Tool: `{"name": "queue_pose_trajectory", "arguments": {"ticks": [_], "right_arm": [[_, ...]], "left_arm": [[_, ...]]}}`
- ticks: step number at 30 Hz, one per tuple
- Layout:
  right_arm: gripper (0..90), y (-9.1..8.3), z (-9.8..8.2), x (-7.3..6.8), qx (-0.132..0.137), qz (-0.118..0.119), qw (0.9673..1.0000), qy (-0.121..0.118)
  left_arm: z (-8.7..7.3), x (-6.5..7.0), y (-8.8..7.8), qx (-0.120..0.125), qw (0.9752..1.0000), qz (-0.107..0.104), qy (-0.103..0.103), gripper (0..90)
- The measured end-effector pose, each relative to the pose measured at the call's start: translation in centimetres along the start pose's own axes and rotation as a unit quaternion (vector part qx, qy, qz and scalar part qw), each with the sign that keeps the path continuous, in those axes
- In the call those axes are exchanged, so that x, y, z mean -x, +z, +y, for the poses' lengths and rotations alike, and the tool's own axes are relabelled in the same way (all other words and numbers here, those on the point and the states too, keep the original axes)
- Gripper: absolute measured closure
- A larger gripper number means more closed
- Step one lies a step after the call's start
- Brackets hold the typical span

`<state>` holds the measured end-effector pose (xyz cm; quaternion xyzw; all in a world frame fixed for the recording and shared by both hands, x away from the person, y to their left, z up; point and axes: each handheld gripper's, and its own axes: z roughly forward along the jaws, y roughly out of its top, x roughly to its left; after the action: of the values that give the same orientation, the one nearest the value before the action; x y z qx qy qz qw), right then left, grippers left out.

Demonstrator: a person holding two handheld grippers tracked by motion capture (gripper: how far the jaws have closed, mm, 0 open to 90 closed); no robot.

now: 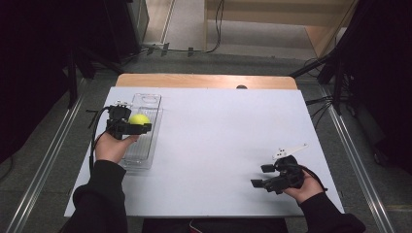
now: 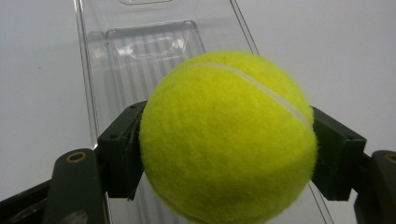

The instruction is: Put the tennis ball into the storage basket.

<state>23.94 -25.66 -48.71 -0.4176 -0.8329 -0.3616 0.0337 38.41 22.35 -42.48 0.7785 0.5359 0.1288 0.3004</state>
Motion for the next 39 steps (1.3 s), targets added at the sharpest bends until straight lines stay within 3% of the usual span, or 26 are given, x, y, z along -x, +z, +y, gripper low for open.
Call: {"name": "queue_pose_trajectory", "arguments": {"ticks": [14,19,25,33,39], "right_arm": [[18.6,0.0,0.0,0.0,-0.001,0.001,1.0000,-0.001],[18.6,0.0,0.0,0.0,-0.001,0.001,1.0000,-0.001],[18.6,0.0,0.0,0.0,0.000,0.001,1.0000,-0.001],[18.6,0.0,0.0,0.0,-0.001,0.002,1.0000,-0.001],[18.6,0.0,0.0,0.0,0.001,0.001,1.0000,0.000]], "left_arm": [[0.0,0.0,0.3,-0.003,1.0000,-0.004,0.009,25.1],[0.3,0.0,-0.4,0.016,0.9998,-0.004,0.005,17.2],[0.5,0.1,-1.3,0.026,0.9996,-0.011,0.006,16.8],[0.8,0.5,-2.4,0.027,0.9992,-0.028,0.007,16.8],[1.0,1.0,-3.0,0.026,0.9982,-0.054,0.008,16.9]]}}
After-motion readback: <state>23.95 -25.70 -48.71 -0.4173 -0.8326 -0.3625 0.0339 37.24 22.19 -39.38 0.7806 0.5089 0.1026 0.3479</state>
